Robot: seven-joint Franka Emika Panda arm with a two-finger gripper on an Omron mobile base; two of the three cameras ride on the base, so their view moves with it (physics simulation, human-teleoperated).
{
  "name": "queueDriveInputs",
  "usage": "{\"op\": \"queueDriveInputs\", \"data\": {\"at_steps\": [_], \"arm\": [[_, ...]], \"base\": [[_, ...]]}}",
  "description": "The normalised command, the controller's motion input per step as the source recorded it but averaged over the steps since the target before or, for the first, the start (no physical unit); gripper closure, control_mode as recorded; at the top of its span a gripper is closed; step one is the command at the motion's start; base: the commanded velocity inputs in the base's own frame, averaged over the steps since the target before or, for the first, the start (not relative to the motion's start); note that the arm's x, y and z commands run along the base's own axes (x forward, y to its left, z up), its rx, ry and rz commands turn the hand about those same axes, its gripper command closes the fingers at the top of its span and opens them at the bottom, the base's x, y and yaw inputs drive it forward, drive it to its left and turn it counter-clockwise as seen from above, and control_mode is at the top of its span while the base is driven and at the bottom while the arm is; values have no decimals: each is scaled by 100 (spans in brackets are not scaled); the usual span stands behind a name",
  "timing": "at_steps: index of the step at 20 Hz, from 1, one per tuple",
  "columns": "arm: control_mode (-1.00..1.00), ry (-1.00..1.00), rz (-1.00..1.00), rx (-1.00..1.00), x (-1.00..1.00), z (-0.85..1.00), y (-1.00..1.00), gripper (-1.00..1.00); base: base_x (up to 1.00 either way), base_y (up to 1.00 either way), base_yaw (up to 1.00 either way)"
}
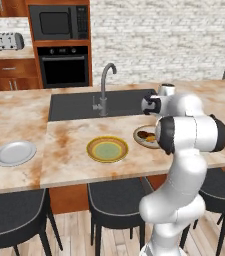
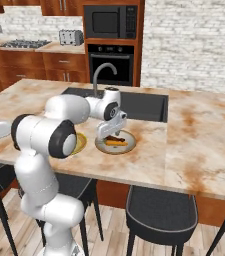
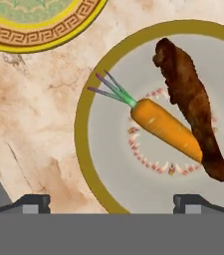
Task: Pick the chicken drumstick and carrot from their plates and place them in the bowl. Then put the bowl in the fridge.
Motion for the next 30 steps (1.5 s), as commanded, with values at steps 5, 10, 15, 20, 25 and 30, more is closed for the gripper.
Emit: {"op": "queueDriveInputs", "data": {"at_steps": [5,10,15,20,25,30], "arm": [[-100,-24,1,-23,-58,-6,48,-100],[-100,9,-8,-7,-26,0,22,-100],[-100,14,-20,0,-2,2,-5,-100],[-100,4,-12,0,15,-1,-2,-100],[-100,-3,-1,-3,32,-21,0,-100],[-100,-12,0,-4,13,-33,-1,-100]], "base": [[0,0,0],[0,0,0],[0,0,0],[0,0,0],[0,0,0],[0,0,0]]}}
